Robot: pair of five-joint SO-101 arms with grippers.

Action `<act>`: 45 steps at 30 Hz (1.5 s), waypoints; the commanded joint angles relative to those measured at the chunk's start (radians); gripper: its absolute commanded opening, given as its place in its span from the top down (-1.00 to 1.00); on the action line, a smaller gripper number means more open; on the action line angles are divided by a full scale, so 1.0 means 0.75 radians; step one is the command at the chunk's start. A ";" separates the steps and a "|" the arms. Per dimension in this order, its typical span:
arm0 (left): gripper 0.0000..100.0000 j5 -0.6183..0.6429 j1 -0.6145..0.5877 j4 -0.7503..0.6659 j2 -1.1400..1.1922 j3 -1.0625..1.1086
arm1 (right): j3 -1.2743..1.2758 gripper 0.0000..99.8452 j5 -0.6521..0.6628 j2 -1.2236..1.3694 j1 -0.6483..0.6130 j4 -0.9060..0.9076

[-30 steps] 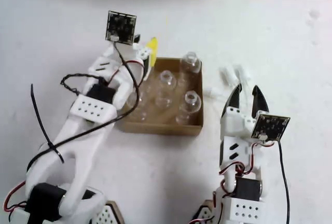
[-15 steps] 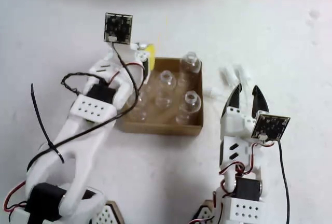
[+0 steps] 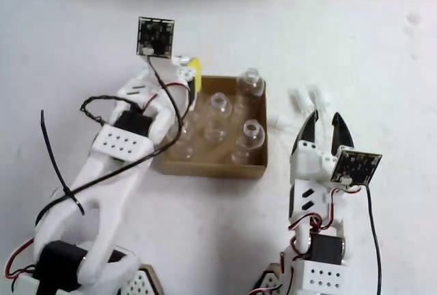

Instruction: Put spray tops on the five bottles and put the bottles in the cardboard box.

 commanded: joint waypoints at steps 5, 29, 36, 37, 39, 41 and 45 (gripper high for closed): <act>0.95 0.002 0.030 -0.227 -0.128 0.174 | 0.012 0.74 0.014 -0.001 0.003 -0.026; 0.95 -0.229 0.030 -0.708 -0.206 0.446 | 0.012 0.74 0.014 -0.001 0.003 -0.026; 0.95 -0.229 0.032 -0.669 -0.206 0.385 | 0.012 0.74 0.014 -0.001 0.003 -0.028; 0.95 -0.229 0.032 -0.632 -0.206 0.356 | 0.012 0.74 0.014 -0.001 0.003 -0.028; 0.95 -0.229 0.032 -0.532 -0.206 0.303 | 0.012 0.74 0.014 -0.001 0.003 -0.028; 0.95 -0.229 0.036 -0.428 -0.206 0.264 | 0.012 0.74 0.014 -0.001 0.003 -0.028; 0.95 -0.235 0.028 -0.378 -0.202 0.270 | 0.012 0.74 0.014 -0.001 0.003 -0.028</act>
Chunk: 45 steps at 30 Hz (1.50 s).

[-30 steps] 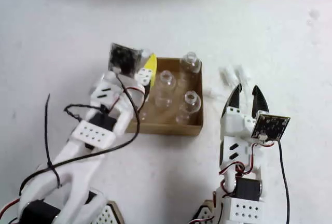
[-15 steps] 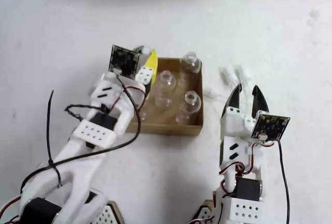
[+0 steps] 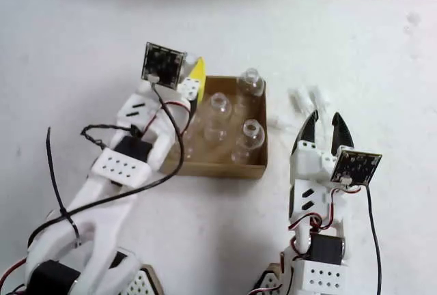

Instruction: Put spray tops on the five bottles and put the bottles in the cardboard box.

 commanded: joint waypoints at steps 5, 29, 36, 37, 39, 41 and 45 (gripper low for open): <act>0.95 -0.027 -0.026 -0.086 0.005 0.023 | 0.012 0.74 0.014 -0.001 0.003 -0.028; 0.95 -0.025 -0.026 -0.321 -0.005 0.203 | 0.012 0.74 0.014 -0.001 0.003 -0.028; 0.95 -0.025 -0.015 -0.319 -0.005 0.188 | 0.012 0.74 0.014 -0.001 0.003 -0.028; 0.95 -0.025 -0.015 -0.319 -0.005 0.186 | 0.012 0.74 0.014 -0.001 0.003 -0.028; 0.95 -0.025 -0.015 -0.319 -0.005 0.182 | 0.012 0.74 0.014 -0.001 0.003 -0.028; 0.95 -0.025 -0.017 -0.317 -0.005 0.180 | 0.012 0.74 0.014 -0.001 0.003 -0.028; 0.95 -0.025 -0.013 -0.227 -0.028 0.160 | 0.012 0.74 0.014 -0.001 0.003 -0.030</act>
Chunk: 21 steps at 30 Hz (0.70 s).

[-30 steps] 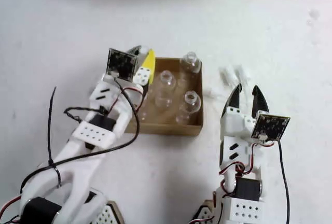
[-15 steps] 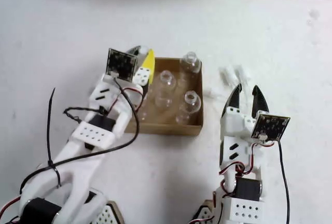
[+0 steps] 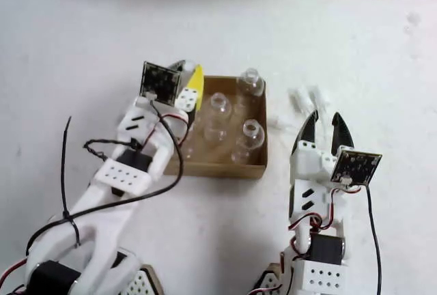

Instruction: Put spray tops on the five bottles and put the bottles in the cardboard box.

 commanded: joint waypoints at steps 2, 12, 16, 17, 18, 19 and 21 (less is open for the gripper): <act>0.95 -0.016 -0.005 0.147 -0.069 -0.076 | 0.012 0.74 0.014 -0.001 0.003 -0.030; 0.95 -0.018 -0.009 0.256 0.044 -0.166 | 0.012 0.74 0.014 -0.001 0.003 -0.030; 0.94 -0.018 -0.030 0.256 0.114 -0.227 | 0.012 0.74 0.014 -0.001 0.003 -0.028; 0.94 -0.018 -0.034 0.256 0.118 -0.229 | 0.012 0.74 0.014 -0.001 0.003 -0.028; 0.94 -0.018 -0.034 0.258 0.118 -0.231 | 0.012 0.74 0.014 -0.001 0.003 -0.028; 0.94 -0.018 -0.034 0.258 0.118 -0.231 | 0.012 0.74 0.014 -0.001 0.003 -0.028; 0.94 -0.018 -0.032 0.262 0.118 -0.229 | 0.012 0.74 0.014 -0.001 0.003 -0.028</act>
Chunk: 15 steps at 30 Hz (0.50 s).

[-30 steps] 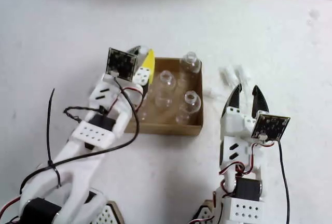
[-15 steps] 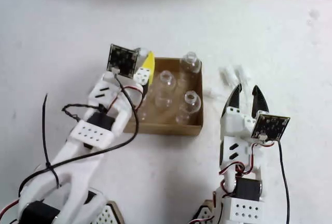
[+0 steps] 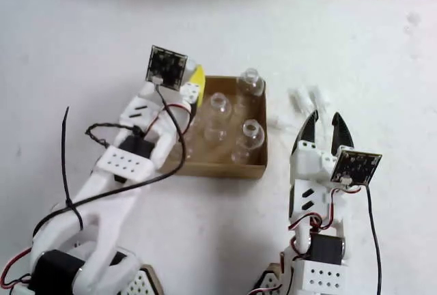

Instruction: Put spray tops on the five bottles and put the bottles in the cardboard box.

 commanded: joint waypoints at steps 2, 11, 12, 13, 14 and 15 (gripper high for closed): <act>0.92 -0.014 -0.024 0.018 0.007 -0.043 | 0.012 0.74 0.014 -0.001 0.003 -0.028; 0.45 0.043 -0.026 0.033 -0.044 0.002 | 0.012 0.74 0.014 -0.001 0.003 -0.030; 0.47 0.047 -0.032 0.033 -0.062 0.002 | 0.012 0.74 0.014 -0.001 0.003 -0.030; 0.50 0.051 -0.044 0.033 -0.083 0.002 | 0.012 0.74 0.014 -0.001 0.003 -0.030; 0.52 0.051 -0.052 0.033 -0.103 0.002 | 0.012 0.74 0.014 -0.001 0.003 -0.030; 0.54 0.051 -0.054 0.035 -0.126 0.002 | 0.012 0.74 0.014 -0.001 0.003 -0.030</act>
